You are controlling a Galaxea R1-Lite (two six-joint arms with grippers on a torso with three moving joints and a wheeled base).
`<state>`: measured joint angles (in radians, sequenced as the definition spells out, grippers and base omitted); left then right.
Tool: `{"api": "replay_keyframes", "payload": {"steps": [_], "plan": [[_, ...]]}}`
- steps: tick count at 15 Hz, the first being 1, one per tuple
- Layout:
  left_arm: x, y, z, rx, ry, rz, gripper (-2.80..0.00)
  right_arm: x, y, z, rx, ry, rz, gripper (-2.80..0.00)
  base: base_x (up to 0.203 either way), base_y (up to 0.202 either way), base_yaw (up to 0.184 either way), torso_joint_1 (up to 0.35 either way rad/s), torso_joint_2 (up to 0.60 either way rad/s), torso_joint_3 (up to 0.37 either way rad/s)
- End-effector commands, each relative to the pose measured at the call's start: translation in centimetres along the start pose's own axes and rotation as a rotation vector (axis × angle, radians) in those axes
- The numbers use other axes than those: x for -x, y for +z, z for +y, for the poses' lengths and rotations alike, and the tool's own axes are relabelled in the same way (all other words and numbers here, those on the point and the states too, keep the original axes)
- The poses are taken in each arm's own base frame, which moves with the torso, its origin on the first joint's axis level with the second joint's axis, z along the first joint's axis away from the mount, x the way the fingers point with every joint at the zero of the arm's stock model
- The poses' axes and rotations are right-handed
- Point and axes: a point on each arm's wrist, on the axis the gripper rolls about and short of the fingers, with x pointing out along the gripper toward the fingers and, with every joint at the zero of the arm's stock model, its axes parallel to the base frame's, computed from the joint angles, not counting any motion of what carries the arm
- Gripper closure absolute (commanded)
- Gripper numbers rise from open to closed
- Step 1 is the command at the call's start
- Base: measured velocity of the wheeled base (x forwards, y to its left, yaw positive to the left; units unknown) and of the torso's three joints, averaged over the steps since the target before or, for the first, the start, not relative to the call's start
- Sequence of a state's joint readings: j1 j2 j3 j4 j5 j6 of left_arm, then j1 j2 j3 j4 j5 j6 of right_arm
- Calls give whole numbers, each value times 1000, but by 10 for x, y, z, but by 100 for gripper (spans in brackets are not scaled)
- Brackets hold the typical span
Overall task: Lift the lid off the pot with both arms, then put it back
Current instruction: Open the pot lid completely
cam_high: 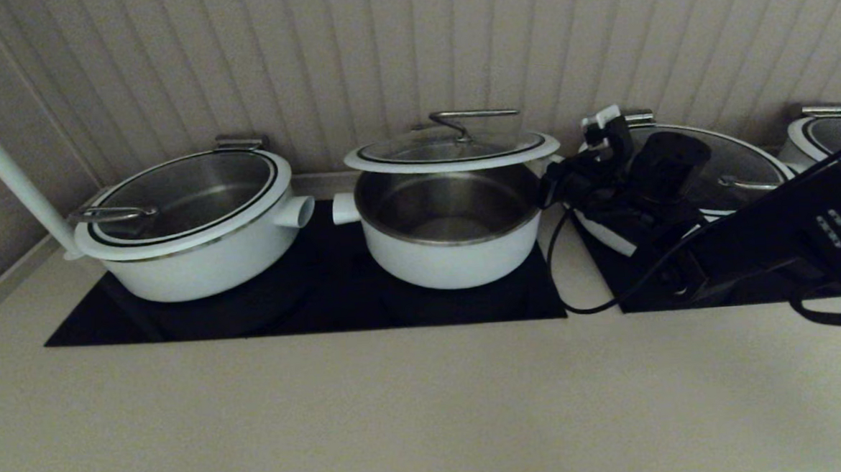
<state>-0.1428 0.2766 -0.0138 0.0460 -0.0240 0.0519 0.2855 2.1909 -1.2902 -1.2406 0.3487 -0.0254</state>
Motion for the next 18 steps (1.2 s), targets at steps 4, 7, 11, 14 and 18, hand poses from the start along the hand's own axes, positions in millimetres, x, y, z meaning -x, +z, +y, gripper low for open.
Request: {"api": "replay_keyframes", "payload": {"steps": [4,7,11,14,18], "plan": [[0,0,0,0,-1,6,0,0,1,0,6,6,-15,0,0,0,0,0,0,0],[0,0,0,0,-1,6,0,-5,5,-3,15,7,-40,0,0,0,0,0,0,0],[0,0,0,0,-1,6,0,-13,11,-8,30,2,-78,0,0,0,0,0,0,0],[0,0,0,0,0,6,0,-13,11,-8,31,2,-79,0,0,0,0,0,0,0],[-3,2,0,28,86,8,0,-13,12,-10,34,0,-81,0,0,0,0,0,0,0]]}}
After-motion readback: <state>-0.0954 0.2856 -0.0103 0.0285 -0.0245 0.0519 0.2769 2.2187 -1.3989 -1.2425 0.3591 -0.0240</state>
